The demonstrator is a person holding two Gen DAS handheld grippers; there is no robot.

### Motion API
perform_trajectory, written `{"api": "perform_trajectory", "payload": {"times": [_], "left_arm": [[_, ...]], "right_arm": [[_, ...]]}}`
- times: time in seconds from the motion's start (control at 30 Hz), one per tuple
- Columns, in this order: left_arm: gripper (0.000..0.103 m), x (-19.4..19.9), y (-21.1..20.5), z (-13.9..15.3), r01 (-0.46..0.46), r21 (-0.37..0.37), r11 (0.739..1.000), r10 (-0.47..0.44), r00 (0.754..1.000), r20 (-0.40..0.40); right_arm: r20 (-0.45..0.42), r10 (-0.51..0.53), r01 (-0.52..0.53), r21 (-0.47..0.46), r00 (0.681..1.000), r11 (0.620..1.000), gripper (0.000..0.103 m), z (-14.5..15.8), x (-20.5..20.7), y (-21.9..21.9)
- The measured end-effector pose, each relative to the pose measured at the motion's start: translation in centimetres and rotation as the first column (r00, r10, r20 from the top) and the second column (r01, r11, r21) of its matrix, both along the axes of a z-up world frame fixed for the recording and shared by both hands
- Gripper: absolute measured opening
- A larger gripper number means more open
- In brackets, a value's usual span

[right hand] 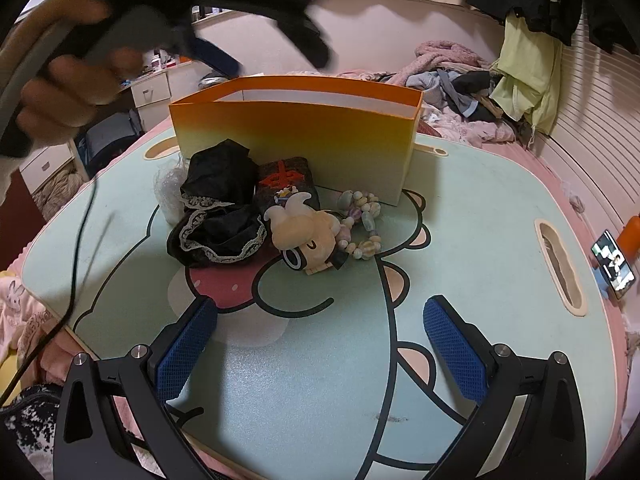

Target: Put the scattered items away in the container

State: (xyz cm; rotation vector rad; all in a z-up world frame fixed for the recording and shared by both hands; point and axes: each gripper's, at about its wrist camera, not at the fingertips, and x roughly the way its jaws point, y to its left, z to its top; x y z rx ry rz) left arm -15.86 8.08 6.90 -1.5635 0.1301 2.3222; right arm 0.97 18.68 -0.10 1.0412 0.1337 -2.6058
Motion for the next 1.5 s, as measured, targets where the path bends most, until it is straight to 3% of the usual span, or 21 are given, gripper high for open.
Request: {"api": "perform_trajectory", "payload": {"times": [0.03, 0.1, 0.2, 0.27, 0.3, 0.4, 0.53, 0.73, 0.97, 1.07, 1.17, 1.27, 1.4, 1.5], "left_arm": [[0.086, -0.5, 0.4, -0.7, -0.003, 0.010, 1.000, 0.003, 0.999, 0.040], [0.084, -1.6, 1.1, -2.0, -0.009, 0.024, 1.000, 0.006, 0.994, 0.106], [0.077, -2.4, 1.4, -3.6, -0.054, -0.013, 0.998, 0.056, 0.989, 0.137], [0.076, -2.9, 1.2, -4.8, -0.071, 0.017, 0.997, 0.066, 0.981, 0.181], [0.074, -2.7, 1.2, -4.8, -0.071, 0.020, 0.997, 0.067, 0.986, 0.154], [0.049, -2.4, 1.2, -4.5, -0.079, -0.028, 0.996, 0.082, 0.990, 0.112], [0.042, -2.6, 0.3, -4.0, -0.087, 0.007, 0.996, 0.085, 0.989, 0.118], [0.041, -1.5, -1.8, 0.5, -0.092, 0.104, 0.990, 0.091, 0.996, 0.018], [0.040, 3.8, -6.4, 5.2, -0.062, 0.209, 0.976, 0.092, 0.987, -0.134], [0.040, 5.9, -9.0, 4.5, -0.096, 0.233, 0.968, 0.133, 0.980, -0.148], [0.040, 7.2, -11.1, 2.1, -0.124, 0.264, 0.957, 0.156, 0.982, -0.103], [0.041, 7.7, -12.1, -0.7, -0.164, 0.228, 0.960, 0.184, 0.981, -0.069], [0.057, 7.3, -12.4, -2.6, -0.204, 0.209, 0.956, 0.223, 0.972, -0.072], [0.059, 7.5, -12.1, -1.6, -0.183, 0.225, 0.957, 0.213, 0.970, -0.117]], "right_arm": [[0.000, 0.000, 0.000, 0.000, 1.000, 1.000, 0.103, 0.0, 0.0, 0.0], [0.000, 0.000, 0.000, -0.001, 1.000, 1.000, 0.103, 0.0, 0.0, 0.0], [-0.001, 0.002, -0.002, -0.001, 1.000, 1.000, 0.103, 0.1, -0.1, 0.0], [-0.001, 0.002, -0.002, -0.002, 1.000, 1.000, 0.103, 0.1, -0.1, 0.0], [-0.002, 0.003, -0.003, -0.002, 1.000, 1.000, 0.103, 0.2, -0.1, 0.0], [-0.003, 0.007, -0.007, -0.002, 1.000, 1.000, 0.103, 0.3, 0.0, -0.1], [-0.004, 0.007, -0.007, -0.002, 1.000, 1.000, 0.103, 0.3, 0.0, -0.2], [-0.004, 0.008, -0.008, -0.002, 1.000, 1.000, 0.103, 0.3, 0.0, -0.2], [-0.004, 0.009, -0.009, -0.002, 1.000, 1.000, 0.103, 0.3, 0.0, -0.3], [-0.003, 0.010, -0.010, -0.003, 1.000, 1.000, 0.103, 0.2, 0.0, -0.2], [-0.003, 0.011, -0.011, -0.003, 1.000, 1.000, 0.103, 0.3, -0.1, -0.2], [-0.002, 0.010, -0.010, -0.002, 1.000, 1.000, 0.103, 0.3, -0.2, -0.2], [-0.003, 0.011, -0.011, -0.002, 1.000, 1.000, 0.103, 0.2, -0.1, -0.2], [-0.003, 0.012, -0.012, -0.002, 1.000, 1.000, 0.103, 0.2, -0.1, -0.2]]}}
